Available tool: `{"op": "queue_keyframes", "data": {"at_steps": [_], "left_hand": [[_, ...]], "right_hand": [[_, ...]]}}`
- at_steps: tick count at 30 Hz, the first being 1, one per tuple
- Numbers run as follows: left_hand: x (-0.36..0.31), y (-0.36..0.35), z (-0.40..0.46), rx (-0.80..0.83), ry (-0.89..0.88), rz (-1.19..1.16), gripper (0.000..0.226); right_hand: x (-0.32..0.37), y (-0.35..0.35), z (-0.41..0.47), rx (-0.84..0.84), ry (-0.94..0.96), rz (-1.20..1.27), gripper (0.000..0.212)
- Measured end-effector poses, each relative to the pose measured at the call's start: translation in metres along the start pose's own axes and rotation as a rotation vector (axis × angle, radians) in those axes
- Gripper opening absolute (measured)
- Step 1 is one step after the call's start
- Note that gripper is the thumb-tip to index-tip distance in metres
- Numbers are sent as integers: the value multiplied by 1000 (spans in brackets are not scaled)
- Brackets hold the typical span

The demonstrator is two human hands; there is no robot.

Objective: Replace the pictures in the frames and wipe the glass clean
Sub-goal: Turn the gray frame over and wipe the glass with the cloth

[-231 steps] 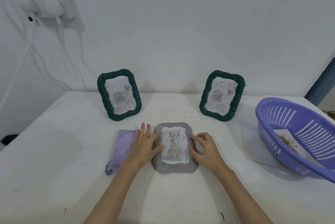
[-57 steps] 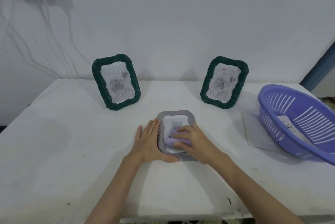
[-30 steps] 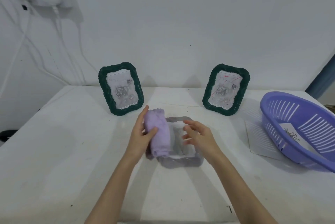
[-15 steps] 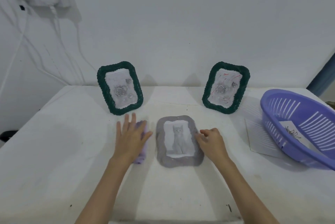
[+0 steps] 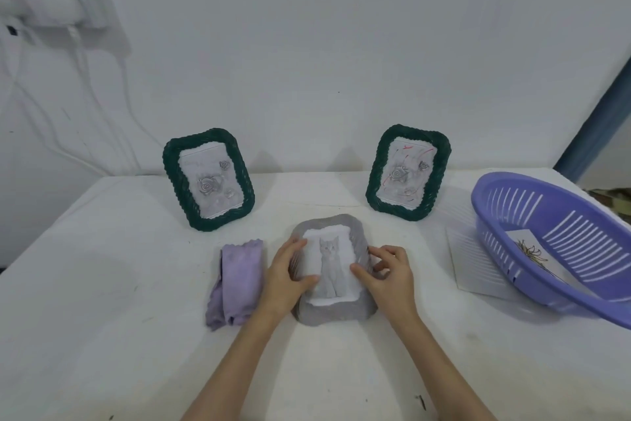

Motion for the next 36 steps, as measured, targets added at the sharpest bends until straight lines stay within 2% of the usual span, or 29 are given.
{"op": "queue_keyframes", "data": {"at_steps": [3, 5, 13, 18, 22, 26, 36], "left_hand": [[-3, -1, 1, -61, 27, -325, 83], [-8, 0, 3, -61, 38, -430, 86], [-30, 16, 12, -9, -68, -373, 89], [-35, 20, 18, 14, -86, -390, 91], [-43, 22, 24, 33, -135, -377, 89], [-52, 24, 34, 54, -179, -368, 88], [-46, 35, 81, 40, -213, -210, 100]], "right_hand": [[3, 3, 2, 6, 41, 129, 42], [6, 6, 4, 23, 60, 201, 41], [18, 12, 19, 191, 32, 413, 49], [31, 19, 37, 344, 79, 443, 88], [39, 23, 53, 466, 150, 391, 106], [46, 23, 65, 517, 147, 353, 113], [50, 0, 106, 521, 255, 232, 114]]}}
Point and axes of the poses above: each hand's wrist, its own z-axis towards the middle knuckle, its own y-axis out of the back of the hand, x = y × z, the point moved 1 cm from there along z, towards the middle knuckle, and after that the axes turned 3 degrees about -z, right-handed, at the moved point
